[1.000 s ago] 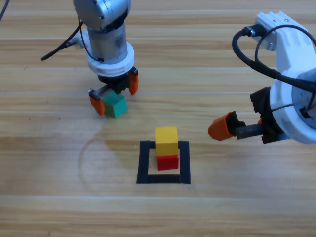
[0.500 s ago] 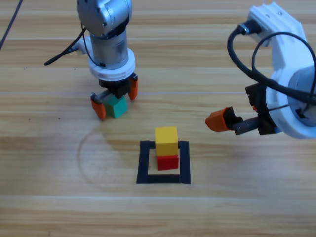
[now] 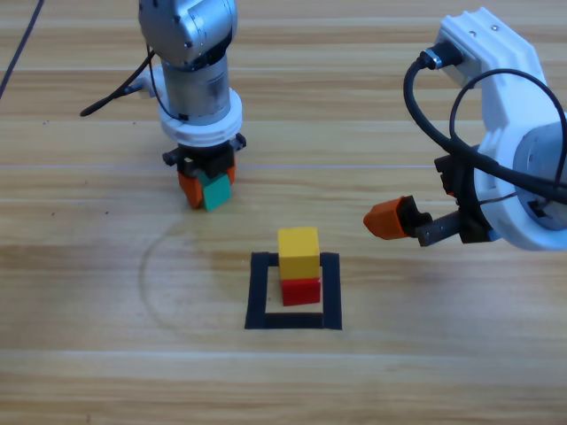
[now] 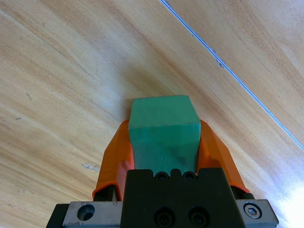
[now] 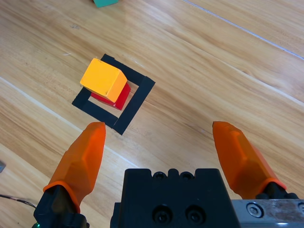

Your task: Stack the blocks in the rectangular block: red at the bottom, yellow in the middle, green on top

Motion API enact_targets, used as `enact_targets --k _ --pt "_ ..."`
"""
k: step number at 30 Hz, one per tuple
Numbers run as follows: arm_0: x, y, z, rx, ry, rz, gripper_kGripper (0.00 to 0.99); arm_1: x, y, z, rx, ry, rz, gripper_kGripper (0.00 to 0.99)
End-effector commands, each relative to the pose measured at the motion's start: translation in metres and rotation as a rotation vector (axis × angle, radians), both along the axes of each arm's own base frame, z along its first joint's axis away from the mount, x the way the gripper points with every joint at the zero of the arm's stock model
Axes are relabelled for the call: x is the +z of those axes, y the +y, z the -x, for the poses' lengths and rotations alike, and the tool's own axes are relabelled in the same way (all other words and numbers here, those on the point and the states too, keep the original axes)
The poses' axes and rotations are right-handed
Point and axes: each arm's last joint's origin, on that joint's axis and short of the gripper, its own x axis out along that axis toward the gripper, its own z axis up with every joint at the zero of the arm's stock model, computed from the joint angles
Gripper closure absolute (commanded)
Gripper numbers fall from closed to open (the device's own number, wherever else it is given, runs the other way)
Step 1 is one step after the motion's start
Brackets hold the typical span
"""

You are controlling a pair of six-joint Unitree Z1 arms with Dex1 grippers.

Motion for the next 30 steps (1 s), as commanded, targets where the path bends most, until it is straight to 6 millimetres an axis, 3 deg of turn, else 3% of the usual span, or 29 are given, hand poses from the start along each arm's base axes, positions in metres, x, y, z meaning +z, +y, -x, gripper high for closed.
enact_targets --k 1,3,8,12,17,21,30 --pt "-0.017 0.009 -0.003 -0.059 0.058 -0.036 0.852 -0.009 -0.006 -0.005 -0.023 0.016 0.001 0.000" --pt "0.001 0.012 -0.001 -0.144 0.035 -0.040 0.984 -0.010 -0.007 -0.005 -0.026 0.010 -0.002 0.000" --pt "0.027 0.005 -0.008 -0.446 -0.008 0.034 0.990 -0.012 -0.007 -0.005 -0.031 0.005 0.005 0.000" --pt "0.056 0.001 0.000 -0.621 -0.053 0.026 0.990 -0.013 -0.007 -0.005 -0.032 0.009 0.010 0.000" --pt "0.101 0.000 0.027 -0.836 -0.093 -0.028 0.990 -0.011 -0.008 -0.004 -0.032 0.005 0.004 0.000" --pt "0.120 -0.006 0.047 -0.978 -0.097 -0.057 0.990 -0.010 -0.009 -0.003 -0.032 0.004 0.002 0.000" --pt "0.132 -0.044 0.100 -1.039 -0.086 -0.081 0.990 -0.011 -0.010 -0.003 -0.032 0.005 0.003 0.000"
